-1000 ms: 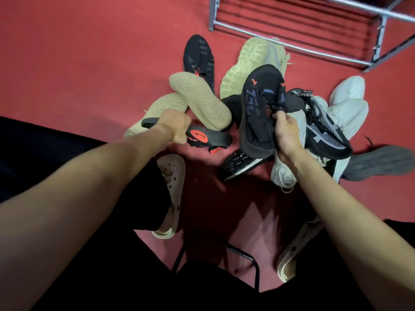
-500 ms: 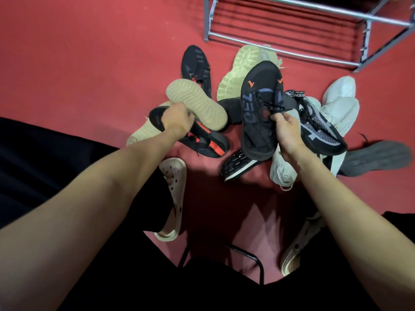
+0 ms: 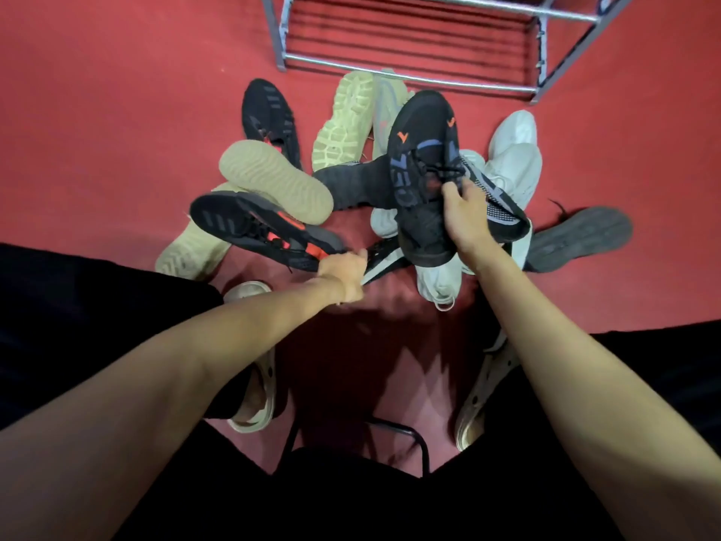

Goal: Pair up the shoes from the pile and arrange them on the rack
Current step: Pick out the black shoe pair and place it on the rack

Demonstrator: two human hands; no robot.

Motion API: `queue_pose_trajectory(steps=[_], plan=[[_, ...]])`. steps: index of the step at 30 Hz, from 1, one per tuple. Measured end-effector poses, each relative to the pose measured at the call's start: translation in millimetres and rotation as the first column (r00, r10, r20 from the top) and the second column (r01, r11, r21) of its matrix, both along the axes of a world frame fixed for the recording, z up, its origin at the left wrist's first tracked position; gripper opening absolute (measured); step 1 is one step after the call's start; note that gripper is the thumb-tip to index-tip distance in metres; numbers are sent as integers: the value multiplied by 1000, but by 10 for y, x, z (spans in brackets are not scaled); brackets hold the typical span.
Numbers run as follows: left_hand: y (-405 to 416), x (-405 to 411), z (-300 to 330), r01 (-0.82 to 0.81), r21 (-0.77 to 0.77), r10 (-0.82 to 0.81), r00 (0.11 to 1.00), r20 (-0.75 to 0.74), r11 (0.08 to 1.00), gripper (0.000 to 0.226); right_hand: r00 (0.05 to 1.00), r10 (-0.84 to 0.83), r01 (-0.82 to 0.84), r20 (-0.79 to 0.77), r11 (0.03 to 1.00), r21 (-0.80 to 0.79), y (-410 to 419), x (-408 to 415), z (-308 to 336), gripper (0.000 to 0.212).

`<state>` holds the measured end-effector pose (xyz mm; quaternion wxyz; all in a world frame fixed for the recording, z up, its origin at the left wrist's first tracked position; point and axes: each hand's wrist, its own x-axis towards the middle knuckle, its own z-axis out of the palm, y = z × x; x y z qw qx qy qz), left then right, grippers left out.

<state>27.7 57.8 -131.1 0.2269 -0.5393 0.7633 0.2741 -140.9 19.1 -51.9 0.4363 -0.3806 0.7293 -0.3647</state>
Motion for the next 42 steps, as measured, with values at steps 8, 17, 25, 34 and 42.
queue_pose_trajectory(steps=[8,17,25,34,42], plan=[[-657,243,412,-137,98,153,971,-183,986,20,995,-68,70,79,997,-33,14,-39,65,17],[-921,564,649,-153,-154,153,988,-11,976,34,986,-98,101,138,995,-16,87,-73,7,20],[-789,148,744,-418,-260,232,814,-533,871,26,871,-236,208,431,972,113,175,-172,-72,22],[-464,-574,1026,-384,682,775,423,-469,622,50,793,-276,255,543,960,116,261,-335,16,19],[-452,-1062,1101,-429,563,707,458,-538,706,20,941,-277,298,-195,950,92,616,-1156,-263,28]])
